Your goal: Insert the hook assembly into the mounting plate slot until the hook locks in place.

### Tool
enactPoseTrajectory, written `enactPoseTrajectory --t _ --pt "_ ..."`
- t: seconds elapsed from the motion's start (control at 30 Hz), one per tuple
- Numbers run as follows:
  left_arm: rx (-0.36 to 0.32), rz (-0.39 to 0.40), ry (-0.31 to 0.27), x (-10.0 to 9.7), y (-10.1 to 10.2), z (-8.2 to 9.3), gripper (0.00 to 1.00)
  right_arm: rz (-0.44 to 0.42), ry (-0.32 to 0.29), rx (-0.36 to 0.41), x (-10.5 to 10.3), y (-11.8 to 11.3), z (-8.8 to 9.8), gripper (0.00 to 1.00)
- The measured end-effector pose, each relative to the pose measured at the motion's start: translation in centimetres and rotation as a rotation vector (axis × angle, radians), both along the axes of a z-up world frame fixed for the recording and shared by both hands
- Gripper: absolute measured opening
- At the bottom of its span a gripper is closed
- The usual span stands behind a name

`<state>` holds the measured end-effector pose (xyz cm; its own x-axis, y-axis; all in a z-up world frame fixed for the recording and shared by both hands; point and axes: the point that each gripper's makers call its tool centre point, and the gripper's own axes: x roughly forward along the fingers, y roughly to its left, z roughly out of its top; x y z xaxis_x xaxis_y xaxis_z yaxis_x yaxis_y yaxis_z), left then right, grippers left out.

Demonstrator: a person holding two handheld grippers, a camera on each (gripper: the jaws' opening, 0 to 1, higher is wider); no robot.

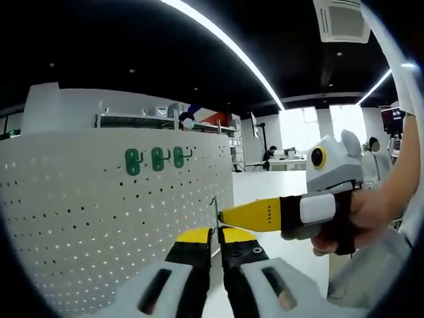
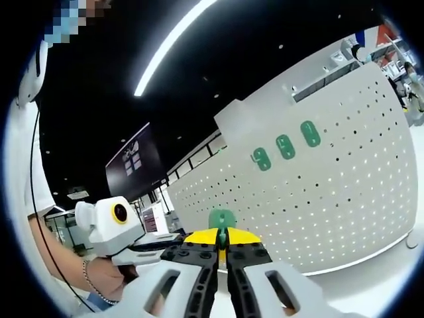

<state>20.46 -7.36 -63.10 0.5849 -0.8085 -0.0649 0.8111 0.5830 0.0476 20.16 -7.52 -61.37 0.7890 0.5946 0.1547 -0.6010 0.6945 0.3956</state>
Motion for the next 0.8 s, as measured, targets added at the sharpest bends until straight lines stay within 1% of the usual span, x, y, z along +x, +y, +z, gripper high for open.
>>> enactPoseTrajectory --t 0.07,0.13,0.3,0.47,0.57,0.6,0.67,0.7,0.77,0.8 --pt "0.014 0.003 0.011 0.0 0.0 -0.5 0.12 0.0 0.003 0.002 0.0 0.0 0.0 0.0" --pt "0.011 -0.001 0.022 0.0 -0.1 -0.7 0.16 0.004 -0.001 -0.012 0.0 0.1 0.0 0.0" --pt "0.029 -0.002 0.038 -0.1 -0.1 -1.4 0.3 0.008 0.002 -0.016 0.0 0.2 -0.2 0.0" --pt "0.03 -0.004 0.047 0.0 -0.1 -1.7 0.41 0.015 0.007 -0.021 -0.1 0.3 -0.3 0.0" --pt "0.031 -0.003 0.06 0.1 -0.1 -2.1 0.5 0.017 0.009 -0.021 -0.1 0.3 -0.4 0.0" --pt "0.031 -0.003 0.065 0.1 -0.2 -2.1 0.55 0.017 0.008 -0.019 -0.1 0.3 -0.3 0.0" --pt "0.036 -0.002 0.066 0.1 -0.3 -2.3 0.63 0.019 0.009 -0.018 -0.1 0.3 -0.3 0.0" --pt "0.033 -0.014 0.074 0.0 -0.4 -2.4 0.66 0.021 0.012 -0.018 -0.1 0.4 -0.3 0.0" --pt "0.027 -0.033 0.113 -0.1 -0.8 -2.9 0.72 0.021 0.012 -0.02 -0.1 0.4 -0.4 0.0" --pt "0.037 -0.025 0.101 0.1 -0.6 -3.0 0.75 0.021 0.015 -0.019 -0.1 0.4 -0.4 0.0"
